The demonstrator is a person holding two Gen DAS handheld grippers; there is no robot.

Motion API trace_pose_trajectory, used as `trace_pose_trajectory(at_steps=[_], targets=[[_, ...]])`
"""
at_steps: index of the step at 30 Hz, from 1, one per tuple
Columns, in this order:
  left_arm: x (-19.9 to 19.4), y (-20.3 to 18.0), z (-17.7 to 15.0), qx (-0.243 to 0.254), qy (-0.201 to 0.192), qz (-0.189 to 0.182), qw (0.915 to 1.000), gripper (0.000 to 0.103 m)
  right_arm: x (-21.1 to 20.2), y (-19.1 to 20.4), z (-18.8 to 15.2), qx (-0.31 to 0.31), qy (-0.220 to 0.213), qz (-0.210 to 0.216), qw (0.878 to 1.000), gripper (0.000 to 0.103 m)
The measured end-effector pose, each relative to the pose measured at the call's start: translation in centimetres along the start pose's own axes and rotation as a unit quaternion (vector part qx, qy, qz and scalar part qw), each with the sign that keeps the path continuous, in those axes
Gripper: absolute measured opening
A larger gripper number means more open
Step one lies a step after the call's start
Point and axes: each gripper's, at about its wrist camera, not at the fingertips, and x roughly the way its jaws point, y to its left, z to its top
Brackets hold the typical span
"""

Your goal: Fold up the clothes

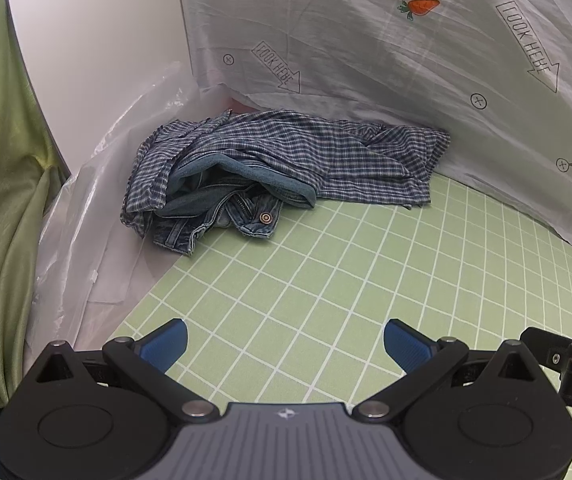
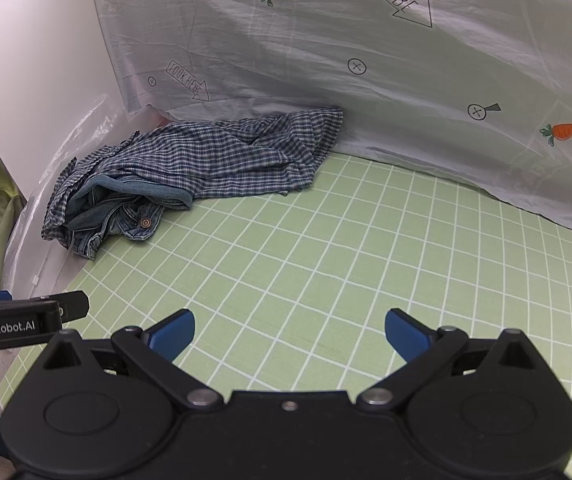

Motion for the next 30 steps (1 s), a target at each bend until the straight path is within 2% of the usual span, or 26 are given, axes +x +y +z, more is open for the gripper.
trace_pose_trajectory(at_steps=[10,18,22,26,30], targets=[[0.6,0.0,0.2,-0.004,0.007,0.0,1.0,0.103,0.5,-0.2,0.2,0.0,0.003,-0.003,1.0,0.103],[2.3,0.7,1.3,-0.025,0.012,0.014,0.9995,0.103,1.8,-1.1,0.9,0.007,0.008,-0.01,1.0,0.103],[4.6,2.2,3.0,-0.05,0.024,0.02,0.9983,0.103,3.9,-1.5,2.3,-0.002,0.011,-0.016,1.0,0.103],[6.7,3.7,5.6,-0.064,0.009,0.031,0.9974,0.103,6.8,-1.7,4.5,-0.011,0.011,-0.023,1.0,0.103],[9.5,5.2,9.2,-0.079,-0.008,0.067,0.9946,0.103,10.2,-1.8,6.9,-0.016,0.012,-0.027,0.999,0.102]])
